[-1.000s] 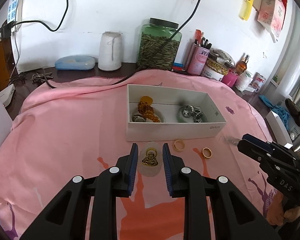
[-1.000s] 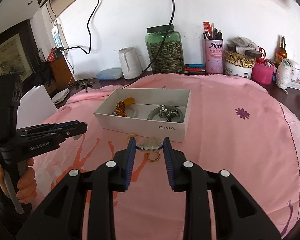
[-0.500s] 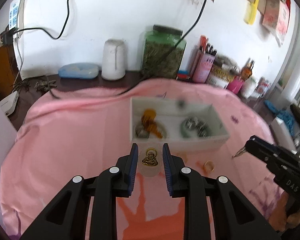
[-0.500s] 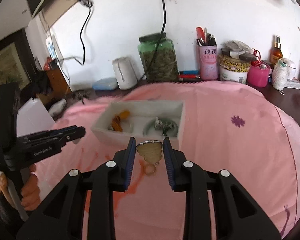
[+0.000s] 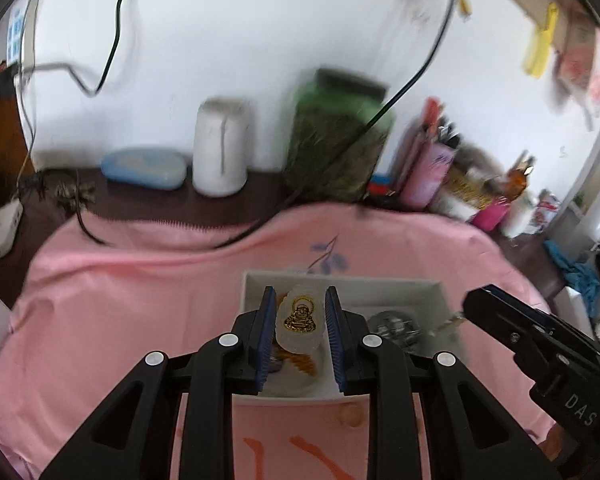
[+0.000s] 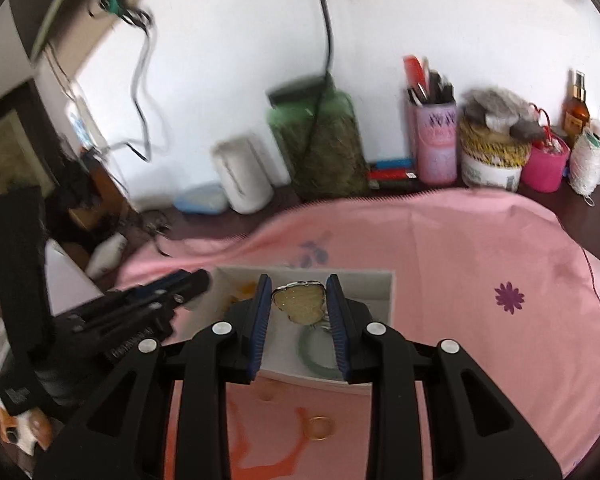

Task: Organize jewelry
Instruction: 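Lower both pendants into the box and open both tools, then lift both tools out and move the left tool toward the gold rings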

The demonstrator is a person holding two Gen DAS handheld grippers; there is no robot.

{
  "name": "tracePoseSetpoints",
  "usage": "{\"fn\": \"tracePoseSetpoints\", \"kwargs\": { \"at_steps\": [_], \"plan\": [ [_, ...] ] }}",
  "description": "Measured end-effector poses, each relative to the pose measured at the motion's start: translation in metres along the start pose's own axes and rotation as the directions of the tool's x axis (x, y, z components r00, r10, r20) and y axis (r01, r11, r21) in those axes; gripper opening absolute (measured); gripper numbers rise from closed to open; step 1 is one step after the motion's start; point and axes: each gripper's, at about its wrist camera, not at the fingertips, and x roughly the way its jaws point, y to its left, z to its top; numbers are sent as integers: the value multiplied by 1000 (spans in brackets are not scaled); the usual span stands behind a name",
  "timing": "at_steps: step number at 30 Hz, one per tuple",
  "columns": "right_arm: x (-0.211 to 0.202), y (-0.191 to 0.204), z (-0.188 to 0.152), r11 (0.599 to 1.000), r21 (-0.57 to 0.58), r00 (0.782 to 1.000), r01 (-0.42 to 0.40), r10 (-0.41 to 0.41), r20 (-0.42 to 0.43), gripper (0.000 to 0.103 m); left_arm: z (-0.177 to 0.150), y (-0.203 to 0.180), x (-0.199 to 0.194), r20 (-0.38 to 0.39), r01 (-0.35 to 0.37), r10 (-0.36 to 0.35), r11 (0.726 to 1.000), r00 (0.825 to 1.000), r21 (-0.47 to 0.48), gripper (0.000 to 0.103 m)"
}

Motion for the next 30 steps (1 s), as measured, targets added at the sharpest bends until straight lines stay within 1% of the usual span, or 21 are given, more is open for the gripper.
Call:
{"fn": "tracePoseSetpoints", "kwargs": {
  "at_steps": [3, 6, 11, 13, 14, 16, 18, 21, 22, 24, 25, 26, 27, 30],
  "plan": [
    [14, -7, -5, 1000, 8, 999, 15, -14, -36, 27, -4, 7, 16, -36, -5, 5, 1000, 999, -6, 25],
    [21, -10, -7, 1000, 5, 998, 31, -30, -59, 27, -9, 6, 24, -44, -29, 29, 999, 999, 14, 25],
    [32, -11, -12, 998, -9, 994, 58, -58, -94, 27, -14, 5, 33, -73, -21, 23, 999, 997, 27, 25],
    [37, -12, -14, 998, -12, 991, 61, -62, -118, 28, -16, 4, 34, -78, -23, 25, 999, 997, 25, 27],
    [39, -12, -15, 998, -10, 991, 61, -62, -122, 30, -16, 4, 34, -78, -15, 17, 1000, 997, 24, 29],
    [37, -13, -14, 998, -4, 992, 60, -60, -110, 30, -16, 2, 31, -74, 0, 2, 1000, 997, 25, 37],
    [31, -11, -12, 998, -4, 994, 56, -56, -91, 30, -14, -1, 24, -46, -18, 19, 999, 999, 31, 43],
    [15, -3, -8, 997, -28, 997, 66, -68, -41, 30, -11, -4, 7, -1, -25, 25, 999, 1000, 32, 46],
    [7, 3, -8, 995, -51, 996, 81, -82, -16, 31, -10, -4, 4, 5, -22, 22, 999, 1000, 28, 49],
    [-7, 13, -11, 991, -84, 994, 107, -105, 24, 36, -10, -5, -7, 20, -22, 22, 1000, 1000, 21, 55],
    [-13, 17, -13, 988, -95, 992, 121, -117, 43, 44, -12, -6, -14, 32, -28, 27, 999, 999, 19, 60],
    [-19, 22, -16, 984, -111, 989, 140, -134, 63, 49, -14, -6, -20, 43, -31, 31, 999, 999, 18, 62],
    [-24, 27, -18, 978, -131, 985, 160, -150, 80, 49, -17, -7, -25, 49, -34, 33, 999, 998, 19, 65],
    [-37, 42, -31, 954, -195, 970, 229, -206, 132, 52, -33, -7, -40, 54, -54, 52, 998, 997, 36, 70]
  ]
}}
